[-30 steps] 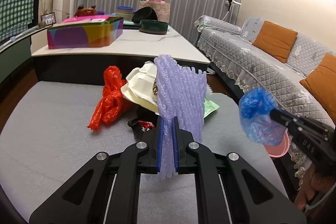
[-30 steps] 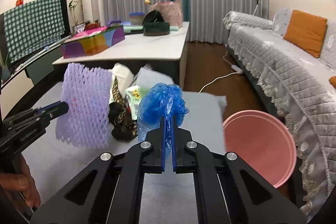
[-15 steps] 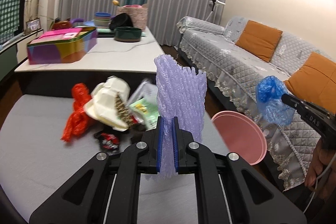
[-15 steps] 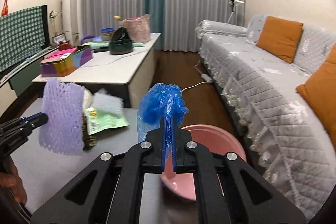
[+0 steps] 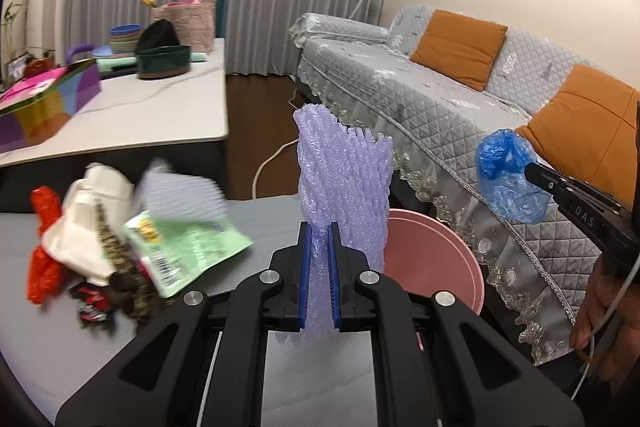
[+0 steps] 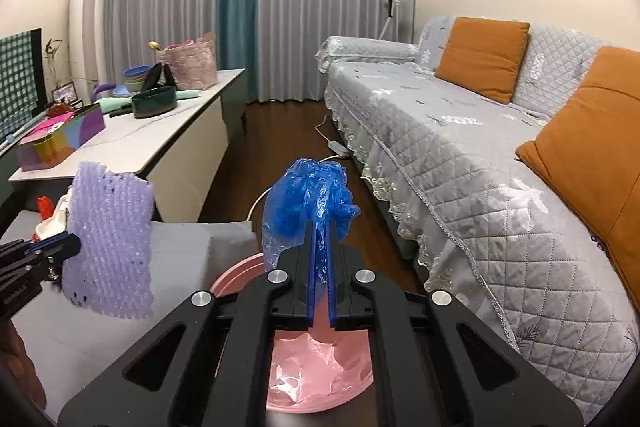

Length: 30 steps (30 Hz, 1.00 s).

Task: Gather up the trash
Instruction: 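Carry both items over the pink bin and open both tools to drop them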

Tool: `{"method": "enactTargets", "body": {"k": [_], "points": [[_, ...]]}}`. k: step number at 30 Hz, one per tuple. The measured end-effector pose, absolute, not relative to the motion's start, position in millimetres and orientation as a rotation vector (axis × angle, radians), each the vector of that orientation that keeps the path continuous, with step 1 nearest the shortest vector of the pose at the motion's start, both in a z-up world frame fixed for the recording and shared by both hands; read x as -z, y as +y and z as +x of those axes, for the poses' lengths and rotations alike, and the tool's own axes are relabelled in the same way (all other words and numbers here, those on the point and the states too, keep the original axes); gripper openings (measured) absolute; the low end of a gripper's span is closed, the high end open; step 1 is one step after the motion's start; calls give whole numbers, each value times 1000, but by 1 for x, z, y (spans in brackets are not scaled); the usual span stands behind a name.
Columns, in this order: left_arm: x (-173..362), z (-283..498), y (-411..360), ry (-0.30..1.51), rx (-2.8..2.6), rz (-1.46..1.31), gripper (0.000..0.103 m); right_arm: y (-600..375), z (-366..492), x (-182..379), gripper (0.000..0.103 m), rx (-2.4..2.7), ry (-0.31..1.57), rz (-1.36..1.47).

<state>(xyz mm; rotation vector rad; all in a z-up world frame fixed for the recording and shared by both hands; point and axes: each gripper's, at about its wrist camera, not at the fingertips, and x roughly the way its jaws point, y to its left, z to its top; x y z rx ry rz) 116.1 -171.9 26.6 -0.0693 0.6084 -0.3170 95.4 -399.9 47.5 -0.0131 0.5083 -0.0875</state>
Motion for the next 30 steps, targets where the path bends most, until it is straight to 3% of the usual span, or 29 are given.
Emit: {"method": "enactTargets", "body": {"k": [22, 23, 24, 25, 26, 27, 30], "points": [[13, 166, -246, 692, 389, -30, 9, -428, 122, -18, 8, 133, 567, 16], [14, 168, -247, 698, 387, -28, 13, -429, 123, -18, 12, 137, 569, 19], [15, 171, -248, 711, 383, -26, 19, -430, 124, -17, 23, 135, 573, 25], [16, 172, -246, 717, 372, -25, 39, -430, 125, -17, 32, 138, 574, 27], [16, 172, -245, 716, 361, -29, 51, -429, 125, -17, 51, 147, 571, 27], [16, 172, -241, 710, 349, -39, 52, -429, 124, -17, 58, 157, 564, 23], [14, 168, -235, 711, 343, -48, 51, -428, 123, -18, 59, 167, 552, 17]]}}
